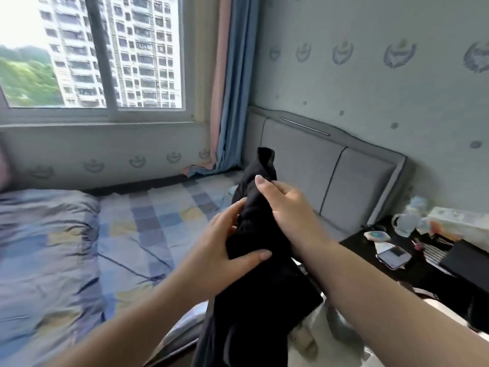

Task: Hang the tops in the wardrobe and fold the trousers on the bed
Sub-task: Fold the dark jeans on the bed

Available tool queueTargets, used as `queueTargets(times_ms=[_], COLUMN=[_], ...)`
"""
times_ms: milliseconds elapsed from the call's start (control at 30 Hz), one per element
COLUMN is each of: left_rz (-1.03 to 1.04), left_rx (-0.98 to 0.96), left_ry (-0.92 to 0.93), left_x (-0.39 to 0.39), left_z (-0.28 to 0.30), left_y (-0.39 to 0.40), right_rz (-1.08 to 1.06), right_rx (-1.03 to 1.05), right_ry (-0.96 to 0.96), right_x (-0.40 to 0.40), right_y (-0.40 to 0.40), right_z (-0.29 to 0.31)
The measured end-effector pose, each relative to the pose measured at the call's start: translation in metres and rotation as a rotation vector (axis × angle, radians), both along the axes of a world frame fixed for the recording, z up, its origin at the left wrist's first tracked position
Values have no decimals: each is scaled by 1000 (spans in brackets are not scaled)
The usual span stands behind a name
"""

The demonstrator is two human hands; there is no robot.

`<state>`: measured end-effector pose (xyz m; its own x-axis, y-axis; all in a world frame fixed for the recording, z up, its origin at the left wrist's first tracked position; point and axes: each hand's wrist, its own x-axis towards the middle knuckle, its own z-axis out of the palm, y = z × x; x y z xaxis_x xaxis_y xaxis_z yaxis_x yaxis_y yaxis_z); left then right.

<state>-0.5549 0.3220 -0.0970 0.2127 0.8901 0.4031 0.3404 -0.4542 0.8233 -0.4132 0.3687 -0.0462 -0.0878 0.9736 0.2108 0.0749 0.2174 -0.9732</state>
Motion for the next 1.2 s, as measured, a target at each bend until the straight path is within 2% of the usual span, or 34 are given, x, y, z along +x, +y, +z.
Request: queueTargets(times_ms=[67, 100, 200, 300, 400, 533, 600, 733, 867, 1033, 1100, 1200], left_rz=[101, 129, 258, 466, 590, 736, 857, 988, 1091, 1192, 1266, 1369], left_rx=[14, -12, -44, 23, 72, 138, 156, 148, 174, 179, 183, 181], left_ry=[-69, -160, -424, -482, -541, -380, -244, -122, 37, 189, 199, 194], left_x=[-36, -51, -97, -145, -192, -251, -277, -312, -332, -352, -366, -384], left_z=[3, 5, 12, 18, 29, 43, 48, 58, 77, 92, 100, 110], left_y=[7, 10, 18, 31, 42, 54, 63, 84, 107, 143, 153, 157], right_rz=[131, 185, 326, 519, 521, 493, 498, 559, 608, 902, 1033, 1077], right_rx=[-61, -71, -11, -79, 0, 104, 165, 265, 193, 225, 315, 602], right_ry=[66, 73, -70, -221, -364, -507, -644, -973, -1032, -1192, -1278, -1421], right_x=[-39, -53, -88, -119, -147, -168, -179, -214, -245, -280, -295, -307], right_y=[9, 12, 20, 28, 46, 85, 113, 170, 214, 245, 253, 256], right_z=[1, 0, -6, -13, -18, -26, -30, -35, -45, -58, -65, -84])
